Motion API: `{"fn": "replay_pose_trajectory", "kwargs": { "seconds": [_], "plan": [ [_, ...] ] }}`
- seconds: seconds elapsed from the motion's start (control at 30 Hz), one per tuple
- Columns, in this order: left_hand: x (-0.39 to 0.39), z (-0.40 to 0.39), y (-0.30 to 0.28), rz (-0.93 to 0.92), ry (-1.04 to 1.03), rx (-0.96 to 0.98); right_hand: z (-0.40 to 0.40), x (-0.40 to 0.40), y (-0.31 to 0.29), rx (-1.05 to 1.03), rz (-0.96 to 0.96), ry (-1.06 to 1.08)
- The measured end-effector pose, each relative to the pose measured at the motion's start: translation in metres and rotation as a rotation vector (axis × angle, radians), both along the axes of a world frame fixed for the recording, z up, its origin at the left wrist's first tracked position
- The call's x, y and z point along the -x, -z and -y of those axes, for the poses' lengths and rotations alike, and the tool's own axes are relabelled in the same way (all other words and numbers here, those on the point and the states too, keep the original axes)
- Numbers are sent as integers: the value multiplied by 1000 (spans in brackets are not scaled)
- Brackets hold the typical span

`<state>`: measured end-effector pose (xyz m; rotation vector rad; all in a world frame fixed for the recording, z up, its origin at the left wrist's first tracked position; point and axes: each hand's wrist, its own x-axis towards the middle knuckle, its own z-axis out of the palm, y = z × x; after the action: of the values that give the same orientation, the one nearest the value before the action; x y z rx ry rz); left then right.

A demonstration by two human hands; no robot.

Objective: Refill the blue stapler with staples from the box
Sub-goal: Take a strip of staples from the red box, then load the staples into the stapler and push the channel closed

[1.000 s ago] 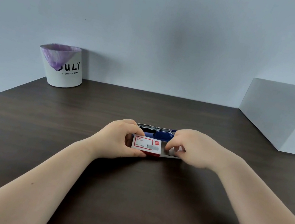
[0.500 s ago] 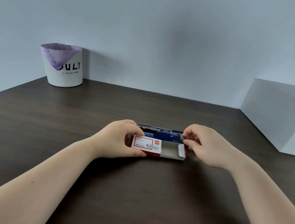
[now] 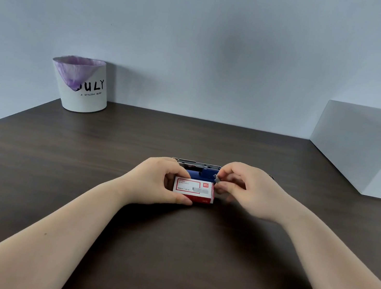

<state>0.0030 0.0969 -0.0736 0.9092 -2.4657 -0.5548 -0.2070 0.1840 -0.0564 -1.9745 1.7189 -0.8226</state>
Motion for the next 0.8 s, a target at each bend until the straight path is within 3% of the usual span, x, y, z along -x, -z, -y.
{"fn": "replay_pose_trajectory", "kwargs": {
  "seconds": [0.4,0.5,0.67,0.8],
  "plan": [
    [1,3,4,48,-3,6,6,-4,3,51,-77,18],
    [-3,3,1,-34,-23,0,4,-4,1,87,-102,59],
    [-11,7,-6,-352,-231,-52,8,-7,-14,130,-158,116],
    [-13,17,-1,-272,-346,-33,24,-12,-27,124,-288,92]
  ]
}}
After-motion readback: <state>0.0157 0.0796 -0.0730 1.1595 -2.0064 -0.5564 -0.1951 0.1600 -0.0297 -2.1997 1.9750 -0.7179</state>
